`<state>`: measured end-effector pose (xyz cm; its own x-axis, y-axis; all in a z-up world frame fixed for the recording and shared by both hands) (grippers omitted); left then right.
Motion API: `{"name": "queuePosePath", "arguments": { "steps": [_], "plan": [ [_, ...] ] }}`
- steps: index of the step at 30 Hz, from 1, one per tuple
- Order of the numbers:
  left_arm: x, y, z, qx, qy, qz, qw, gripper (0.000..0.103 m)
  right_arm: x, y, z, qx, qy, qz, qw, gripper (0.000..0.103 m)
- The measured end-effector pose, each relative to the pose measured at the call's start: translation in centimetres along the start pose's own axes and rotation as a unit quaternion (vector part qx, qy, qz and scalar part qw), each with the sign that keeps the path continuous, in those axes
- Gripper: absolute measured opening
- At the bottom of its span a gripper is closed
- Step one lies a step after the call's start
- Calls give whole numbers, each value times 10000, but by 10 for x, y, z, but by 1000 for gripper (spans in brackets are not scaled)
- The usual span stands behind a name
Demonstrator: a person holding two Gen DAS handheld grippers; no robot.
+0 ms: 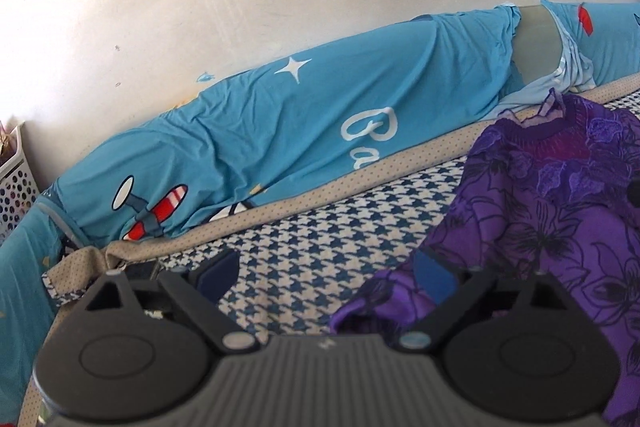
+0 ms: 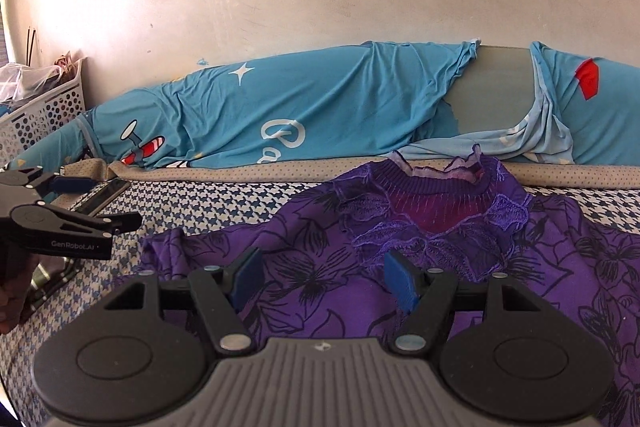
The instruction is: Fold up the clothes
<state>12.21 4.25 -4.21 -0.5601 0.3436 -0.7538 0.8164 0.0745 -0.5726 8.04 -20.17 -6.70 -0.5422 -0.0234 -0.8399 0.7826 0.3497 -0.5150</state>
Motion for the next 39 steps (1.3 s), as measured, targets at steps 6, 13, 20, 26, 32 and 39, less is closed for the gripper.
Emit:
{"name": "queuePosePath", "arguments": {
  "steps": [6, 13, 20, 26, 32, 39],
  "plan": [
    [32, -4, -16, 381, -212, -342, 9985, 96, 10, 1, -13, -75, -160, -138, 9997, 66],
    [63, 3, -10, 897, -401, -843, 9916, 100, 14, 12, -21, -101, -189, -253, 9995, 66],
    [90, 20, 20, 1156, -162, -1384, 9835, 102, 16, 20, -27, -100, -342, -302, 9989, 66],
    [95, 32, 21, 1275, -766, -1595, 9759, 70, 16, 23, -28, -107, -378, -293, 9988, 66],
    [86, 33, 4, 1059, -1219, -1544, 9747, 13, 17, 24, -28, -73, -415, -282, 9987, 66],
    [56, 27, -19, 187, -1328, -912, 9868, 7, 16, 24, -27, -86, -431, -238, 9988, 66]
  ]
}}
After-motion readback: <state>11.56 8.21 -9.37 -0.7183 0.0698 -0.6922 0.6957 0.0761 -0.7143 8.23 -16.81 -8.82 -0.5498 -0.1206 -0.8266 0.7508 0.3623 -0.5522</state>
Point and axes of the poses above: each gripper's, at about its wrist camera, not at the fingertips, and y roughly the way its jaws point, z to its right, x to its underside, the point moved 8 cm from there along y, roughly the way its jaws point, and after that the axes turned 1 degree about y, right-handed, at the moved point
